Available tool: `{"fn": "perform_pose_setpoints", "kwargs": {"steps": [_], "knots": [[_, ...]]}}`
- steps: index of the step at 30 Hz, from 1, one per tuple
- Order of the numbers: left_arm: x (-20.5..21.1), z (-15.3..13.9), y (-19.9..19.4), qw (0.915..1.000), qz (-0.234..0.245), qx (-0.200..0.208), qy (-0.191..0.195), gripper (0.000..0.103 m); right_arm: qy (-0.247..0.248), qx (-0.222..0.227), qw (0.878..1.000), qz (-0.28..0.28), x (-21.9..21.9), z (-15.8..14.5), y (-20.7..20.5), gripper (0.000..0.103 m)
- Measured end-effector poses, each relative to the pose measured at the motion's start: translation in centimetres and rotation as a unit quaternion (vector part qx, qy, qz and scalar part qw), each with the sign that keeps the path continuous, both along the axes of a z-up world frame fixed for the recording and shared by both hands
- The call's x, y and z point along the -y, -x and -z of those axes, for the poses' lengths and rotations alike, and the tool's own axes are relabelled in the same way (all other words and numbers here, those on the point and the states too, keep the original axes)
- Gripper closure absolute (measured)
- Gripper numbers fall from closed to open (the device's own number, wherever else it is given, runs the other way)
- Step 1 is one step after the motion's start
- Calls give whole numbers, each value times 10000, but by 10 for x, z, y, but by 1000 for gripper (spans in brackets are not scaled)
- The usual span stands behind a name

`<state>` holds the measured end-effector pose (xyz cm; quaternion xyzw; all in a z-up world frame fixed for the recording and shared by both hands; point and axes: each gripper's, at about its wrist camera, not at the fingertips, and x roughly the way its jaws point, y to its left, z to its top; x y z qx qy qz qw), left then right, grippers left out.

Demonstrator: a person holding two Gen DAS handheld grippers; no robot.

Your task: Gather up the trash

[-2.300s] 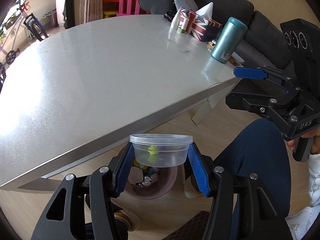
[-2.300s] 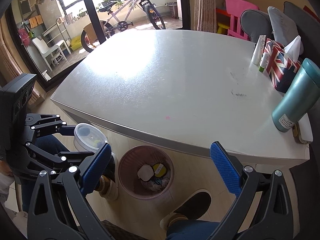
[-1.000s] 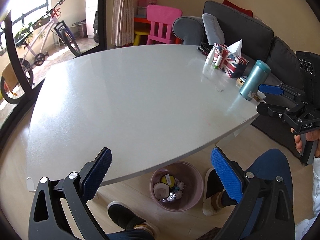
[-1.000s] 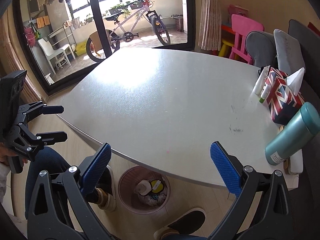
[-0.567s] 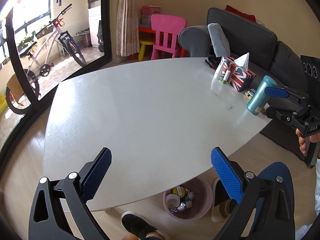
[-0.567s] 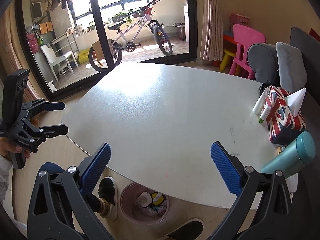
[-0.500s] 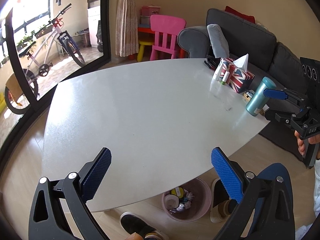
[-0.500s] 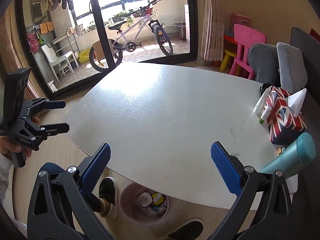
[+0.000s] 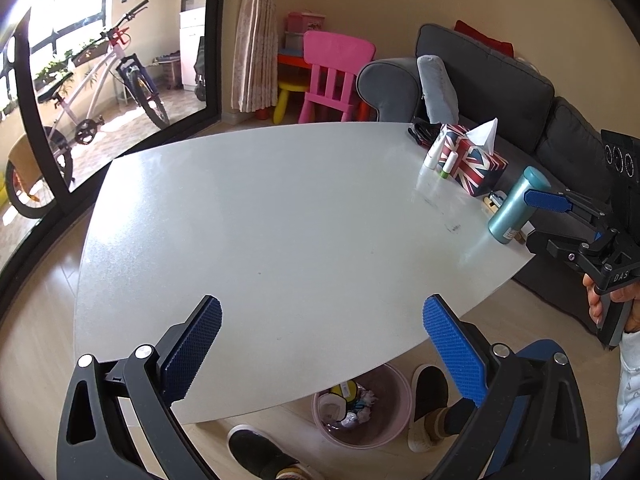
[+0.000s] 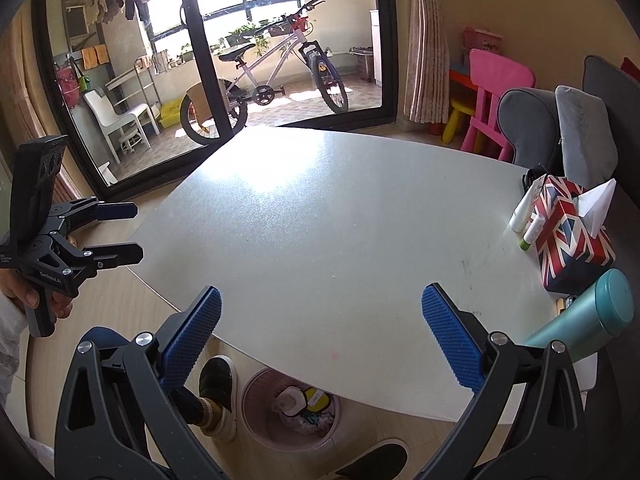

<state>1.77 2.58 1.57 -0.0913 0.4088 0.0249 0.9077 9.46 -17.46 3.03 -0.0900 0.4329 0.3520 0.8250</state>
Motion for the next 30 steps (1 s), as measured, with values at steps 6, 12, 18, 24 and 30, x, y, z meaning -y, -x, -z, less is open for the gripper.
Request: {"fn": "perform_pose_setpoints", "kwargs": {"steps": [6,12,18,24,30], "knots": [[3,0,0,10000,-10,-18,-29,6,-15,-17,10000,11,-1,0,-1,4],[5,-1,1,10000,-29,-5,-87,6,-18,-13,10000,25,-1,2,-1,4],[5,-2,1,9999,-40,12,-103,6,-8,5,10000,8,-1,1,-1,4],[5,-3,1,9999,-41,22,-90,6,-15,8,10000,4,-1,2,-1,4],[4,-4,0,9999,-48,46,-89,6,-16,7,10000,9,-2,1,0,4]]}}
